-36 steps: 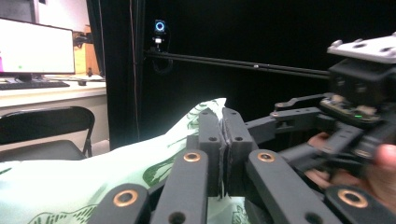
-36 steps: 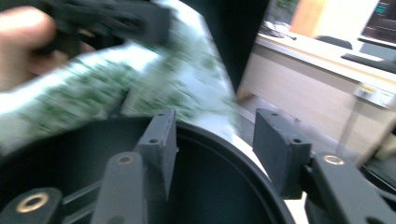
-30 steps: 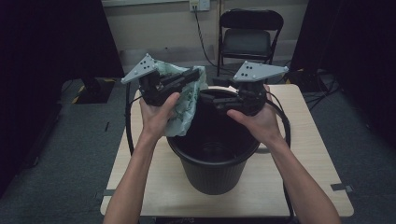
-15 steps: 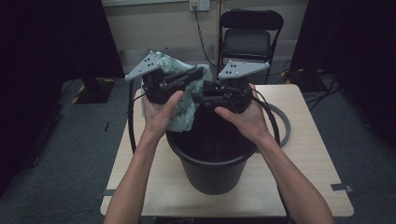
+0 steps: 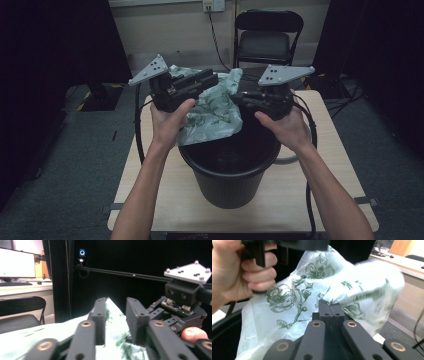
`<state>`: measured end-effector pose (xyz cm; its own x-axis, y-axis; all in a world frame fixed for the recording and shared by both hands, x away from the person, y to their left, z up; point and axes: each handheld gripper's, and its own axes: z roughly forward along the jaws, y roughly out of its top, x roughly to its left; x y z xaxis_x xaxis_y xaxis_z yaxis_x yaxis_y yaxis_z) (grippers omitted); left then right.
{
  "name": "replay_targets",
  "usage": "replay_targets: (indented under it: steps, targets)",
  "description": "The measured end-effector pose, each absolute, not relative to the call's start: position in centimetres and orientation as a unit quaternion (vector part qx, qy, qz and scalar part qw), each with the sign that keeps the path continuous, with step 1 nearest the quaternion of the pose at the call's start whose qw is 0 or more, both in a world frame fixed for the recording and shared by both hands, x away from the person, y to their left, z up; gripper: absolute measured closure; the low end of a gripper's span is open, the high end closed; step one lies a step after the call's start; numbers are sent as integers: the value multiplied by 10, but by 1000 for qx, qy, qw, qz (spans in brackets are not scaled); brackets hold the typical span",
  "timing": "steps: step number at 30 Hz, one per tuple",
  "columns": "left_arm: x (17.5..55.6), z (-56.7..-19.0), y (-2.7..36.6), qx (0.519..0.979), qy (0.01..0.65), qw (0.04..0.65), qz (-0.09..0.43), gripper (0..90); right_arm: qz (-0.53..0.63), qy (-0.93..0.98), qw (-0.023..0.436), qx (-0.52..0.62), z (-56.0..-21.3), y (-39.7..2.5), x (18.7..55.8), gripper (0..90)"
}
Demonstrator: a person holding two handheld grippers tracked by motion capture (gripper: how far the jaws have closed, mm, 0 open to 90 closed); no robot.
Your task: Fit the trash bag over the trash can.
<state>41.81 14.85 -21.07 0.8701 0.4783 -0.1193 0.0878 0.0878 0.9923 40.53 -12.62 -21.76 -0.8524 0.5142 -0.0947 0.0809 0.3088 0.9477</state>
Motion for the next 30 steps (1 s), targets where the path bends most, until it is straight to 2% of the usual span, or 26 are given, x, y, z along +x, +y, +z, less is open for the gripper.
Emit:
replay_targets:
  steps: [3, 15, 16, 17, 18, 21, 28, 30]
  targets:
    - [418, -213, 153, 672, 216, 694, 145, 567, 553, 787, 195, 192, -223, -140, 405, 900]
    - [435, -246, 173, 666, 273, 681, 138, 469, 547, 782, 185, 233, -257, -181, 410, 900]
    - [436, -248, 174, 666, 277, 680, 135, 455, 550, 781, 181, 233, -258, -182, 411, 871]
    - [437, -249, 174, 667, 277, 679, 133, 450, 549, 782, 182, 232, -260, -182, 411, 768]
    - [438, -250, 174, 670, 277, 675, 135, 450, 546, 783, 184, 237, -261, -181, 411, 712]
    - [438, -249, 175, 672, 274, 674, 140, 448, 544, 780, 186, 248, -261, -181, 412, 599]
    - [448, -256, 179, 670, 297, 665, 146, 416, 553, 759, 204, 276, -259, -184, 418, 384]
    - [451, -261, 182, 668, 301, 666, 141, 413, 551, 757, 209, 282, -258, -182, 422, 377]
